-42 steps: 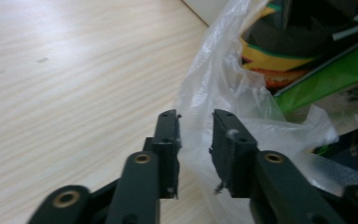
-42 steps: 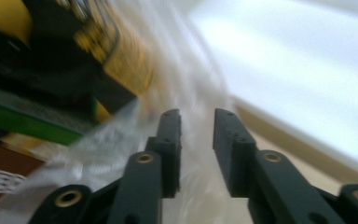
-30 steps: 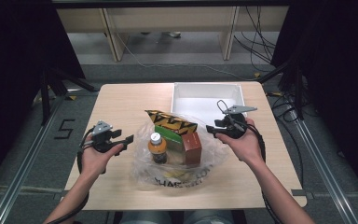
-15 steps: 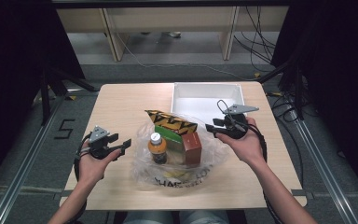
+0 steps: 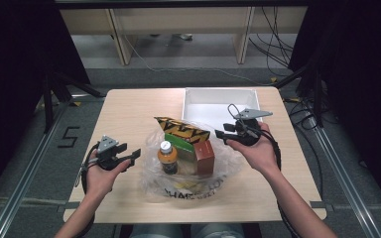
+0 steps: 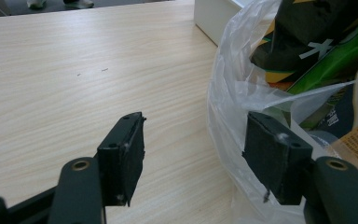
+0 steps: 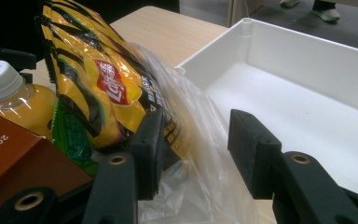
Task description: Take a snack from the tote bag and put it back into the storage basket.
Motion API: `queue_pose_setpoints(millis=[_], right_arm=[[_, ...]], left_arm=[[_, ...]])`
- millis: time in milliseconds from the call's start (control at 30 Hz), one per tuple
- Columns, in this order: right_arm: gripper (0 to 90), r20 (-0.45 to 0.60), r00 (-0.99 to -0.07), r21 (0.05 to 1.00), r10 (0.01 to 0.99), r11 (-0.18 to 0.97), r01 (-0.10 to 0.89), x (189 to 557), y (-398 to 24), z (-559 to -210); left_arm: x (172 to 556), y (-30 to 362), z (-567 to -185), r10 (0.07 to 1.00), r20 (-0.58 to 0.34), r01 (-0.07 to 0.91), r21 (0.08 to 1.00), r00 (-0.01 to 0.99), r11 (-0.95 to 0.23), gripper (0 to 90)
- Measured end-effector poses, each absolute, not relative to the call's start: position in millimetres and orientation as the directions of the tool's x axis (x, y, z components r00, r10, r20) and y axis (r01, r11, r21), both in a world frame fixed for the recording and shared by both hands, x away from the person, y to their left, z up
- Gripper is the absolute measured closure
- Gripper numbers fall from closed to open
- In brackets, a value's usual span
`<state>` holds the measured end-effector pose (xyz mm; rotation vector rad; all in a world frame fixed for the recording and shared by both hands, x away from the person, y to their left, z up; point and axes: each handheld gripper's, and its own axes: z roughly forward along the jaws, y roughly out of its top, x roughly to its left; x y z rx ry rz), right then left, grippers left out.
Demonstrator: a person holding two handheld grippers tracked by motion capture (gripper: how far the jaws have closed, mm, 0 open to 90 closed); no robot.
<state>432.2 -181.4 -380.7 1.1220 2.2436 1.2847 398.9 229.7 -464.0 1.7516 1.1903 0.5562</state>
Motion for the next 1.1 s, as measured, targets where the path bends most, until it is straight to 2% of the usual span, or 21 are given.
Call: queue_pose_setpoints(millis=[67, 300, 400, 433, 633, 1100], right_arm=[[55.8, 0.079, -0.658, 0.847, 0.748, 0.298, 0.44, 434.7, -183.4, -382.6], [55.3, 0.13, -0.644, 0.842, 0.754, 0.258, 0.473, 434.8, -183.0, -378.1], [55.9, 0.117, -0.655, 0.858, 0.746, 0.256, 0.445, 437.6, -181.7, -375.4], [56.0, 0.145, -0.645, 0.843, 0.75, 0.248, 0.477, 435.1, -179.9, -372.5], [57.2, 0.129, -0.682, 0.868, 0.72, 0.25, 0.428, 433.9, -171.1, -365.4], [57.8, 0.127, -0.713, 0.875, 0.689, 0.261, 0.407, 434.0, -159.8, -354.0]], left_arm=[[400.0, 228.6, -464.4, 0.893, -0.125, 0.482, 0.869, 0.432, -0.112, 37.4], [399.4, 227.8, -464.0, 0.89, -0.131, 0.481, 0.87, 0.436, -0.108, 37.2], [399.4, 228.1, -464.6, 0.889, -0.137, 0.485, 0.868, 0.437, -0.105, 36.8], [399.1, 227.6, -465.1, 0.888, -0.139, 0.485, 0.868, 0.439, -0.104, 36.8], [398.3, 226.5, -463.3, 0.888, -0.134, 0.48, 0.871, 0.441, -0.107, 36.7], [397.9, 227.2, -461.0, 0.889, -0.127, 0.469, 0.877, 0.44, -0.107, 36.5]])
